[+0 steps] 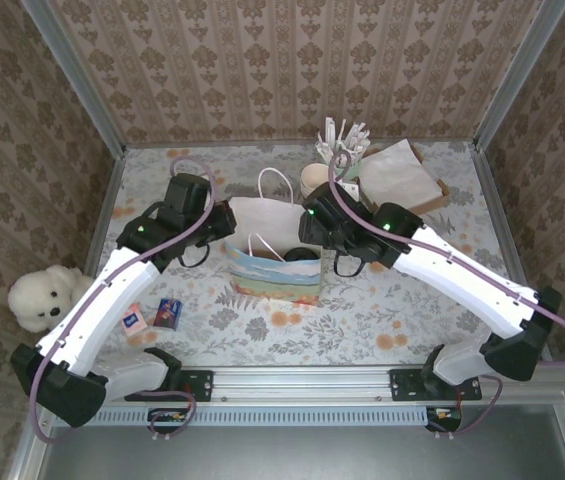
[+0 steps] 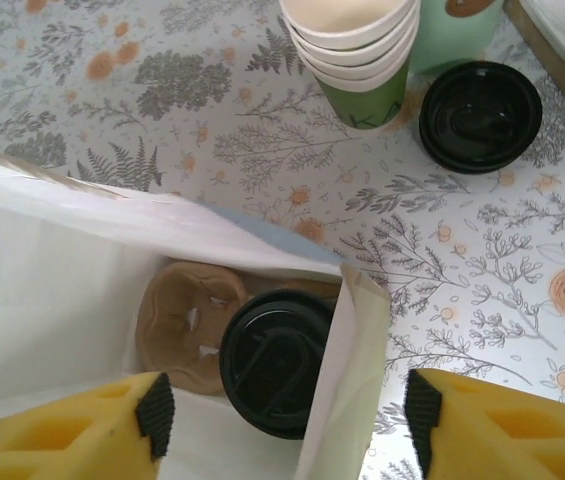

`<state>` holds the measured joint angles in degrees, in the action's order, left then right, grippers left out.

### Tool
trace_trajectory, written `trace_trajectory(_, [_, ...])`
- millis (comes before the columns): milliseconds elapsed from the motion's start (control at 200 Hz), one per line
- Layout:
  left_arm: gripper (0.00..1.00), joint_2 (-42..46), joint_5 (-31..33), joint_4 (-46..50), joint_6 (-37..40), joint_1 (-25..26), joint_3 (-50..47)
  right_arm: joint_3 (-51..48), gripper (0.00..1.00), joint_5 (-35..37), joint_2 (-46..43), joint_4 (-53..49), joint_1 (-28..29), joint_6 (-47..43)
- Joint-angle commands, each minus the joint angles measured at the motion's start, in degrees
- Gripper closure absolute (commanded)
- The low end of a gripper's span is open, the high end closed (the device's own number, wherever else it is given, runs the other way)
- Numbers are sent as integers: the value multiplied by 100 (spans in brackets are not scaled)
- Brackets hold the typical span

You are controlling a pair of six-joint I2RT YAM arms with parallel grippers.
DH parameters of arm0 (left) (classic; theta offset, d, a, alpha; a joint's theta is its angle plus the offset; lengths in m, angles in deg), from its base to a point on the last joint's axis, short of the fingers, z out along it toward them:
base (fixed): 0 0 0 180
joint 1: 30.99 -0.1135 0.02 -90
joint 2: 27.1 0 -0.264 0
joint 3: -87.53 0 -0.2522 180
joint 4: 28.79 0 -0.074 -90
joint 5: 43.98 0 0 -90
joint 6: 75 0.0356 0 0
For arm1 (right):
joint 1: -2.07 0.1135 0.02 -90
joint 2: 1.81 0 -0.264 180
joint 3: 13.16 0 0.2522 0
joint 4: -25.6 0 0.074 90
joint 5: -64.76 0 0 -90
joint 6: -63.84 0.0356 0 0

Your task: Pack the takeout coffee

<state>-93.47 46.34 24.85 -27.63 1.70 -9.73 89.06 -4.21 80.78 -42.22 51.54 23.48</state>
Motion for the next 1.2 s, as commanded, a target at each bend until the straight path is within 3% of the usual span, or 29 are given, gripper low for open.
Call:
trace_trajectory(0, [100,-22,596,-95,-747,143,26,290,42,-173,183,-281,-51,-324])
trace_trajectory(245, [100,-160,908,-173,-1110,344,61,464,81,-36,273,-312,-208,-719])
trace_trajectory(410, [100,-312,889,-310,-892,343,264,623,93,-148,410,-222,-513,-1173])
trace_trajectory(845, [99,-1013,617,-268,-697,189,819,920,95,-1014,964,-101,-1521,-1963])
trace_trajectory(1110, [86,-878,670,-297,-515,30,891,1373,93,-1374,1371,-106,-1695,-2264])
trace_trajectory(1195, [78,-773,489,-343,-479,-111,827,1466,87,-1392,1396,-163,-1721,-2267])
